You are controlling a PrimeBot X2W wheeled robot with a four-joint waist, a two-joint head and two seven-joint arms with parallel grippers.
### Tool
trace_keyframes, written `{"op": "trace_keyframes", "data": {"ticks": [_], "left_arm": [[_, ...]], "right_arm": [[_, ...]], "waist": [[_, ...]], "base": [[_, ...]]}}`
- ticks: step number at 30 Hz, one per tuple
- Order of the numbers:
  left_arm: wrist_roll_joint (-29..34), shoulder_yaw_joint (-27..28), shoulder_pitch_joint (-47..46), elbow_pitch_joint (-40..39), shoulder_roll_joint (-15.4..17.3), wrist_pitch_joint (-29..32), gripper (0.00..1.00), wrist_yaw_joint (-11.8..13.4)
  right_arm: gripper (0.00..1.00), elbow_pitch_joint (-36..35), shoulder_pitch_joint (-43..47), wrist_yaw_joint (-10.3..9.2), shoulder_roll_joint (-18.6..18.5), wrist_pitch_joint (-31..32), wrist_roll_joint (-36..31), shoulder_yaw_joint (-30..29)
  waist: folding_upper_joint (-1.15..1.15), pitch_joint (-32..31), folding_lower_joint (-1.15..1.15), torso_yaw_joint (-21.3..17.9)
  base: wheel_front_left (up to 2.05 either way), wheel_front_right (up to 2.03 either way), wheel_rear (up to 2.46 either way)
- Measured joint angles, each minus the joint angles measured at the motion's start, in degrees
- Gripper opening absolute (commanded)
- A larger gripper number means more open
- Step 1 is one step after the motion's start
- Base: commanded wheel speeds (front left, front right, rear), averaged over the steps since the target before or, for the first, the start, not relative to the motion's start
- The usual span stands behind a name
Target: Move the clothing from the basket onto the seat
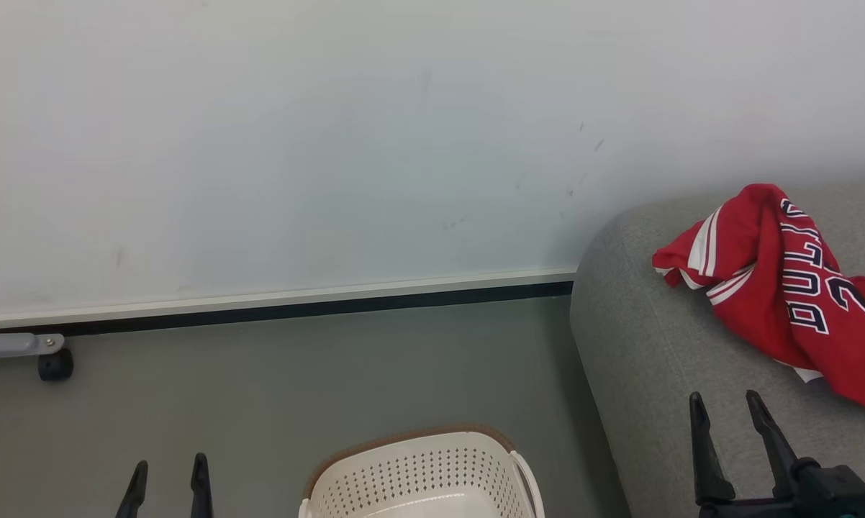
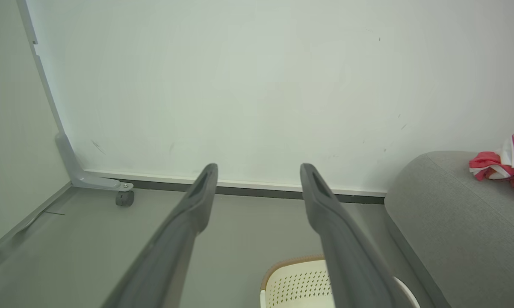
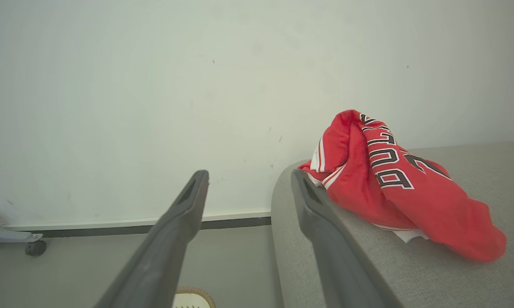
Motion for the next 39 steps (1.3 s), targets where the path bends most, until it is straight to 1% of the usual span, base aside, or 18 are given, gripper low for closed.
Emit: {"op": "trace_keyframes", "data": {"ticks": [7,8,15,18,20,39], "left_arm": [[1.05,0.51,0.01,-0.47,-0.41,-0.01,1.0,-0.01],[1.19,0.6,0.01,-0.49,-0.52,-0.01,0.0,-0.01],[0.56,0.21,0.68,2.25,-2.0,0.63,0.0,-0.18],[-0.45,0.59,0.66,2.46,-2.12,1.2,0.0,-0.6],[-2.23,0.79,0.62,2.58,-2.34,1.66,0.0,-0.67],[-15.55,3.69,-1.84,4.49,-4.02,5.88,0.0,-3.58]], "right_arm": [[1.0,-0.66,0.01,0.0,0.51,0.0,-0.68,-1.02],[0.0,-0.71,0.01,0.0,0.64,0.0,-0.78,-1.11],[0.0,2.18,1.56,0.16,1.85,0.59,-0.22,-0.89],[0.0,2.36,1.48,0.6,1.92,0.94,1.22,-1.58],[0.0,2.67,1.4,0.8,2.08,1.4,2.33,-2.0],[0.0,4.83,-0.38,3.6,3.54,5.88,18.28,-5.92]], "waist": [[0.0,0.47,0.0,0.11],[0.0,0.53,0.0,0.12],[0.0,0.62,0.0,0.14],[0.0,0.78,0.0,0.18],[0.0,0.91,0.0,0.22],[0.0,1.8,0.01,0.49]], "base": [[0.0,0.0,0.0],[0.0,0.0,0.0],[0.0,0.0,0.0],[0.0,0.0,0.0],[0.0,0.0,0.0],[0.0,0.0,0.0]]}}
